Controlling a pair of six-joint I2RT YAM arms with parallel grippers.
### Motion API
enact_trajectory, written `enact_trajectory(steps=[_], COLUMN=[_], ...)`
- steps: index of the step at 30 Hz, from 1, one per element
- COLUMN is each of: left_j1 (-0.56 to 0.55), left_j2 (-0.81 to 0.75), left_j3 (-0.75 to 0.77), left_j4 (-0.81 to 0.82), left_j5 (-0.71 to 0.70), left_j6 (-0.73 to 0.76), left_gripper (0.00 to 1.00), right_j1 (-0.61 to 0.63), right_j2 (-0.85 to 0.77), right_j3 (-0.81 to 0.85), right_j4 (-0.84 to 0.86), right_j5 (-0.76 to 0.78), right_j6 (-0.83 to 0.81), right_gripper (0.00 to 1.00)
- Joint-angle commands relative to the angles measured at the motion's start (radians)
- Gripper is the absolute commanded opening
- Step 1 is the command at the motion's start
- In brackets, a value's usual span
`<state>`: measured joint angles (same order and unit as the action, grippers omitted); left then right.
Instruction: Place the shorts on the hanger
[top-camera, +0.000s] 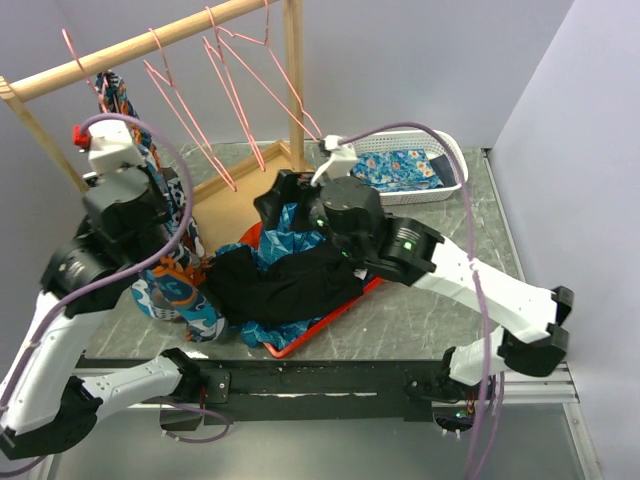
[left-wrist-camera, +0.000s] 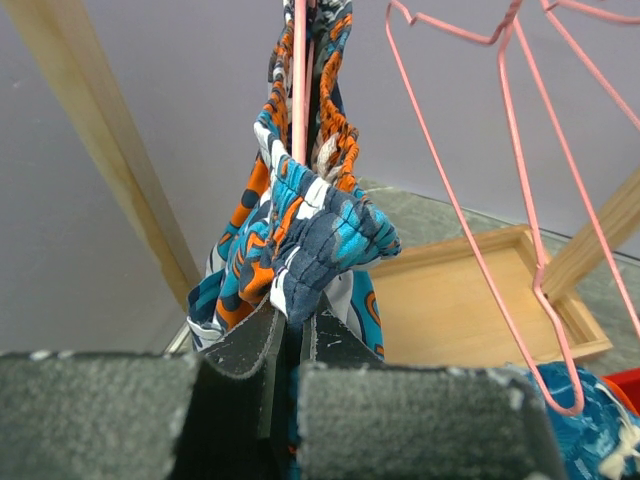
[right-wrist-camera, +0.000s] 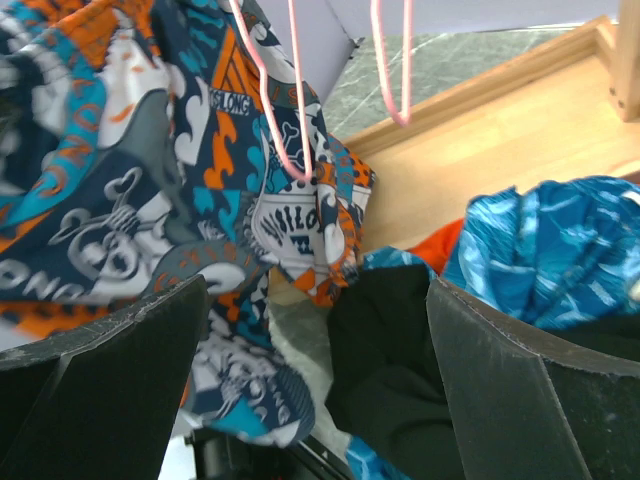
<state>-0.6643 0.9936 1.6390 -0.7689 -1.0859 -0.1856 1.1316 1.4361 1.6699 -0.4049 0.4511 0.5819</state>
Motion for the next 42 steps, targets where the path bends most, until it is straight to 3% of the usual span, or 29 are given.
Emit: enact_trajectory(steps=[1, 10, 16, 38, 42], left_j1=[0.003, 0.005, 0.008, 0.114, 0.117], left_j2=[-0.007, -0.030, -0.039, -0.088, -0.093], left_j3=[-0.065, -0.189, -0.238, -0.360, -0.357], left_j4=[0.184, 0.362, 0.378, 0.286, 0.249], left_j5=[-0.077, -0.111, -0.117, 0.012, 0.044], left_j6=[0.003, 0.031, 0.023, -0.080, -0.100], left_gripper=[0.01, 0.01, 0.01, 0.11, 0.19], right_j1=[-0.003, -0.004, -0.004, 0.003, 0.037], right_j2=[-0.100, -0.158, -0.157, -0.171, -0.152], right_j3=[-0.051, -0.105, -0.121, -0.283, -0.332], right_j4=[0.029, -0.005, -0.023, 0.084, 0.139], right_j5=[0.014, 0.017, 0.001, -0.097, -0.111], right_j6=[-0.005, 0.002, 0.016, 0.033, 0.015], right_gripper=[0.98, 0.98, 0.98, 0.98, 0.98])
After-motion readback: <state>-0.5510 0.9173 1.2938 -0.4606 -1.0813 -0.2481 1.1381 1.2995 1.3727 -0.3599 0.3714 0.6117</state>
